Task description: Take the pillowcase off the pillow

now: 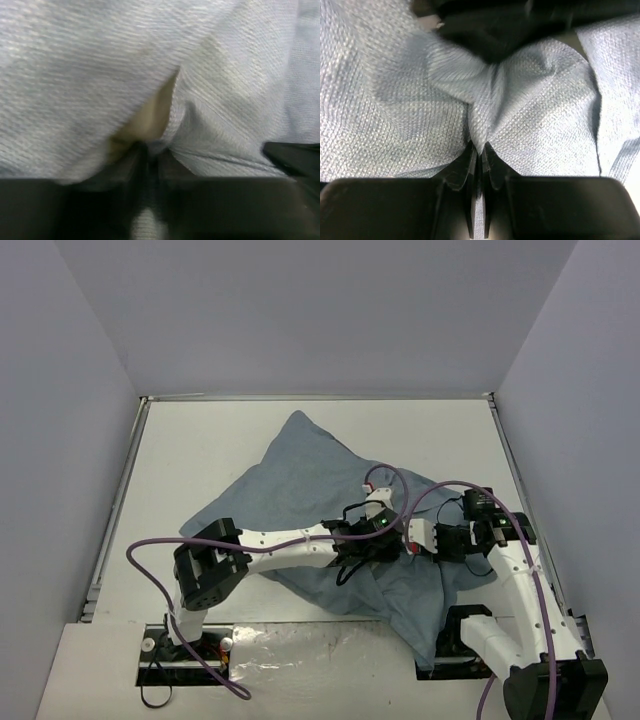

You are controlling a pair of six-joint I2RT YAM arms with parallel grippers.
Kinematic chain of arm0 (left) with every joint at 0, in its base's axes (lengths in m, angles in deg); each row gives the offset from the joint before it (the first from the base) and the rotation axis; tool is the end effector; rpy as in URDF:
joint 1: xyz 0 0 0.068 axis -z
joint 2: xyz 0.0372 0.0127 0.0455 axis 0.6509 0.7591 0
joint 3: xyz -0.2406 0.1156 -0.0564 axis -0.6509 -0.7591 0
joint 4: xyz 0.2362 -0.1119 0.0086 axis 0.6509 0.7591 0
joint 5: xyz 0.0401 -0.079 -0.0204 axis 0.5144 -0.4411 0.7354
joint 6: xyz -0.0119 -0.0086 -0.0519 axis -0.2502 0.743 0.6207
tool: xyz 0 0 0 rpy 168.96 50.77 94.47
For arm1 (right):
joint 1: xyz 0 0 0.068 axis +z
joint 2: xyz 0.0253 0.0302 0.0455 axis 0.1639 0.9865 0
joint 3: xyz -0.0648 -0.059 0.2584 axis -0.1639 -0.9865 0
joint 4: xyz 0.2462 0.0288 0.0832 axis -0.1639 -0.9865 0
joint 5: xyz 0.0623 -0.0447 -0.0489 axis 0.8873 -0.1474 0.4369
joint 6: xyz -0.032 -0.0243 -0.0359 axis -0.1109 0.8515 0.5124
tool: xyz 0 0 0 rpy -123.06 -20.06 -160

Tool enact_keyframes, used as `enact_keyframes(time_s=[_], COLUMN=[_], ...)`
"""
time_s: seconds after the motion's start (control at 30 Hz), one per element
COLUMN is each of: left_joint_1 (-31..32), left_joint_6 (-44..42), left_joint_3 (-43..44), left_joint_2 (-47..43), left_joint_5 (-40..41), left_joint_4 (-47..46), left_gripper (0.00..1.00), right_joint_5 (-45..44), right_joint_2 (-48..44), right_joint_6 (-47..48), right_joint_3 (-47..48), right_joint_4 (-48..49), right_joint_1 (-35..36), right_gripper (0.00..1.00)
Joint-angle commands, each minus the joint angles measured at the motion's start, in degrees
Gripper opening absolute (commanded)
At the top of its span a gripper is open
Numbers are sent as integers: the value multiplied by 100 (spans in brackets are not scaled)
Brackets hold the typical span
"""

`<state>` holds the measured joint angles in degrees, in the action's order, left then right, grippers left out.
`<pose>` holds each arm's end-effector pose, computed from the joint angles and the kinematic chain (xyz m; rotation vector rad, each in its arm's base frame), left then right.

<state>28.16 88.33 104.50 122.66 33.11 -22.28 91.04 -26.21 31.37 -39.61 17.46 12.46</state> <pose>0.1645 -0.4074 0.2226 0.1075 2.4356 -0.9664 0.1582 0.0292 0.2580 -1.7832 1.5393 0.1554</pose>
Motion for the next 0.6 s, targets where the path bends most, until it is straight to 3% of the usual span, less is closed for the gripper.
enact_keyframes(time_s=[0.0, 0.07, 0.57], left_joint_1=[-189, -294, -1454], left_joint_6=[149, 88, -501], left_joint_3=[-528, -696, -2664], left_joint_2=[481, 376, -1768], left_joint_5=[-49, -5, 452], left_joint_4=[-119, -303, -700], left_gripper=[9, 2, 2], right_joint_5=[1090, 1090, 1081], right_joint_2=[-255, -264, -97], right_joint_6=[152, 134, 73], right_joint_3=[106, 106, 229], right_joint_4=[-264, -264, -79], right_joint_1=[119, 119, -223], right_gripper=[0, 0, 0])
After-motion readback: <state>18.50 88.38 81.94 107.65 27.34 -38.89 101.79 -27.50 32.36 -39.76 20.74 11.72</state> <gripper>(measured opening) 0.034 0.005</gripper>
